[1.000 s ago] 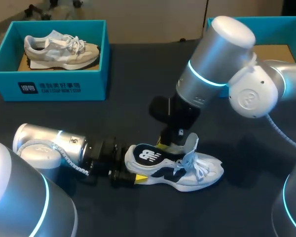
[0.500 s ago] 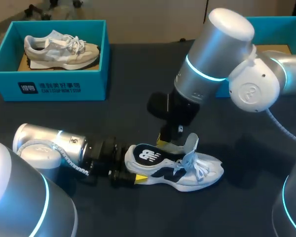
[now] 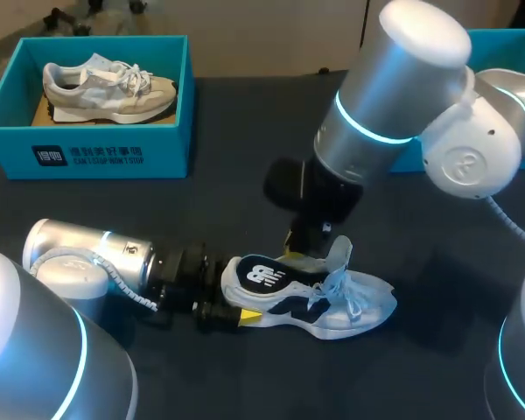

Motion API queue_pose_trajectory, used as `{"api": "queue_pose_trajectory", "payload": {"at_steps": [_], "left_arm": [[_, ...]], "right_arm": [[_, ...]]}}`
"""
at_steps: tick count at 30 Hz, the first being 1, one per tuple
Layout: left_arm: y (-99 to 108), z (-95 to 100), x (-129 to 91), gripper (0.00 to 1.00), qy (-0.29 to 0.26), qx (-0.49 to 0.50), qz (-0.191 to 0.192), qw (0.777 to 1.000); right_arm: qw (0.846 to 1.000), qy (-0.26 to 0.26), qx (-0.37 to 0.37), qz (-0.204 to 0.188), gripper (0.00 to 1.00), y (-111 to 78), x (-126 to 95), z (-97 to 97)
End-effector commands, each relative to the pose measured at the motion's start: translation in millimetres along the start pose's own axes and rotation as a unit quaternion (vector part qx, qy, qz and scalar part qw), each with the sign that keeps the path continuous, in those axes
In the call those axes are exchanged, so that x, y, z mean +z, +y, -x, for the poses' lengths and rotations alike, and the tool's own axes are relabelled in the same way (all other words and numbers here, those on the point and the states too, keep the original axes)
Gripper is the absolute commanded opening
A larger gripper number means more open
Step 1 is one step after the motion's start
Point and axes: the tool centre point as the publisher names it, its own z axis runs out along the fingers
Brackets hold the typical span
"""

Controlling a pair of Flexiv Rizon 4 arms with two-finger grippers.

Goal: Take the shoe out of the shoebox, open the shoe tongue, remove and reinsert the insole, then place the shoe into the shoebox

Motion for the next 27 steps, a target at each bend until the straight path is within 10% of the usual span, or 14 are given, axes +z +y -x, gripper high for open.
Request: {"api": "queue_pose_trajectory", "payload": {"at_steps": [1, 27], "left_arm": [[4.5, -0.5, -0.6, 0.0, -0.001, 0.0, 0.001, 1.0], [4.5, -0.5, -0.6, 0.0, -0.001, 0.0, 0.001, 1.0]], "right_arm": [[1.0, -0.016, -0.001, -0.011, 0.41, 6.9, 0.6, -6.2], [1.0, 0.009, 0.007, 0.028, 0.27, 12.8, 56.1, -6.3]]}}
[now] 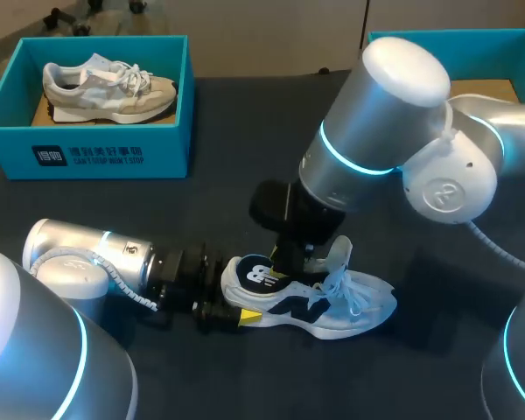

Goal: Take the shoe out of the shoebox, open the shoe tongue, remove and reinsert the insole, then place the shoe into the shoebox

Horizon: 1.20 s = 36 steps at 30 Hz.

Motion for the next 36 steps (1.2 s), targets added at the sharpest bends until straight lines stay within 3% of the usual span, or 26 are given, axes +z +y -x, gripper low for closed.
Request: {"api": "queue_pose_trajectory", "payload": {"at_steps": [1, 18, 27, 36], "left_arm": [[4.6, -0.5, -0.6, 0.0, -0.001, 0.0, 0.001, 1.0], [4.6, -0.5, -0.6, 0.0, -0.001, 0.0, 0.001, 1.0], [4.6, -0.5, -0.6, 0.0, -0.001, 0.0, 0.001, 1.0], [4.6, -0.5, -0.6, 0.0, -0.001, 0.0, 0.001, 1.0]], "right_arm": [[1.0, 0.004, 0.001, 0.008, 0.27, -0.3, 14.3, 1.7], [1.0, 0.009, 0.005, 0.019, 0.26, -1.3, 30.5, 7.7], [1.0, 0.014, 0.01, 0.019, 0.0, -1.3, 33.1, 4.9], [1.0, 0.019, 0.008, 0.017, 0.0, -0.5, 25.0, 2.5]]}}
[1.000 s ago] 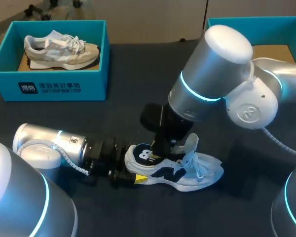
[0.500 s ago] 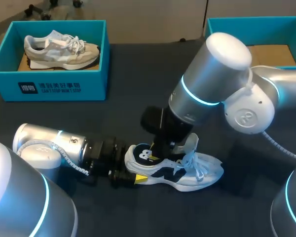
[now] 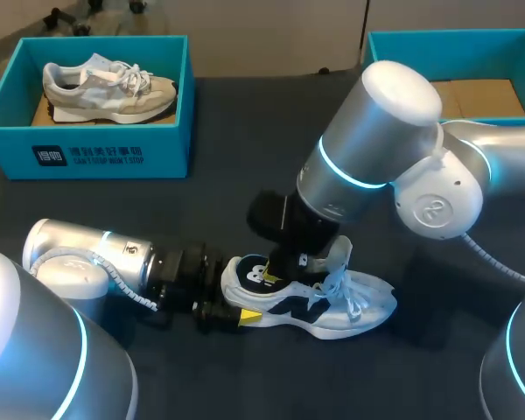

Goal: Take the shoe out of the shoebox, open the shoe tongue, remove and reinsert the insole, then place the shoe into the shoebox

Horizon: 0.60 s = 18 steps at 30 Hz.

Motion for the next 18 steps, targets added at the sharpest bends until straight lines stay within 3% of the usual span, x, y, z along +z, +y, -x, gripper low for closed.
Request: {"api": "queue_pose_trajectory", "payload": {"at_steps": [1, 18], "left_arm": [[4.6, -0.5, -0.6, 0.0, -0.001, 0.0, 0.001, 1.0], [4.6, -0.5, -0.6, 0.0, -0.001, 0.0, 0.001, 1.0]], "right_arm": [[1.0, -0.004, -0.005, -0.003, 0.0, 0.4, -9.5, -1.3], [0.999, -0.008, -0.031, -0.011, 0.0, -9.9, -54.1, 7.3]]}}
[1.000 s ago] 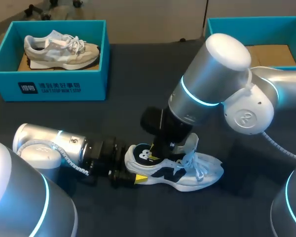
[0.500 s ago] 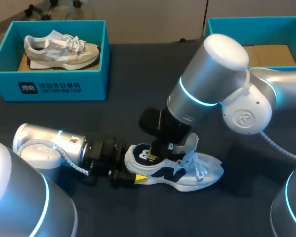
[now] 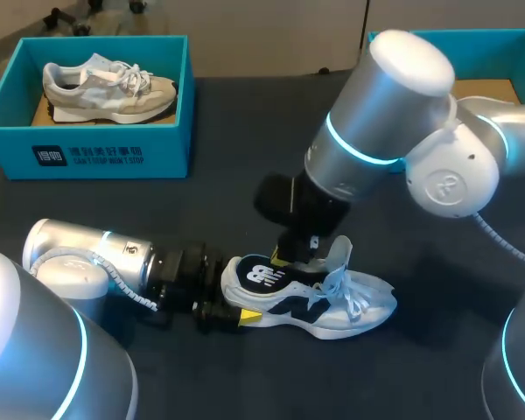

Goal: Take the shoe out of the shoebox, open the shoe tongue, remove and reinsert the insole, then place the shoe into the shoebox

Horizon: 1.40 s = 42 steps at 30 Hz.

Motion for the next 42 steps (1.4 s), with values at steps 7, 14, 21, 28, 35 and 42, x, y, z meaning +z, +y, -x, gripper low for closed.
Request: {"api": "queue_pose_trajectory", "payload": {"at_steps": [7, 14, 21, 28, 35, 42], "left_arm": [[4.6, -0.5, -0.6, 0.0, -0.001, 0.0, 0.001, 1.0], [4.6, -0.5, -0.6, 0.0, -0.001, 0.0, 0.001, 1.0], [4.6, -0.5, -0.6, 0.0, -0.001, 0.0, 0.001, 1.0], [4.6, -0.5, -0.6, 0.0, -0.001, 0.0, 0.001, 1.0], [4.6, -0.5, -0.6, 0.0, -0.001, 0.0, 0.001, 1.0], [4.6, -0.5, -0.6, 0.0, -0.001, 0.0, 0.001, 1.0]], "right_arm": [[1.0, 0.008, -0.008, -0.009, 0.12, -13.5, -24.5, 8.6], [0.999, 0.024, -0.025, -0.021, 0.42, -10.1, -29.4, 16.3], [0.998, 0.045, -0.04, -0.019, 0.42, -1.4, -16.7, 24.1], [0.997, 0.065, -0.044, -0.011, 0.41, 4.1, 1.6, 24.2], [0.996, 0.077, -0.045, -0.008, 0.42, 5.1, 12.9, 22.4], [0.995, 0.089, -0.048, 0.001, 0.41, 7.7, 23.9, 24.2]]}}
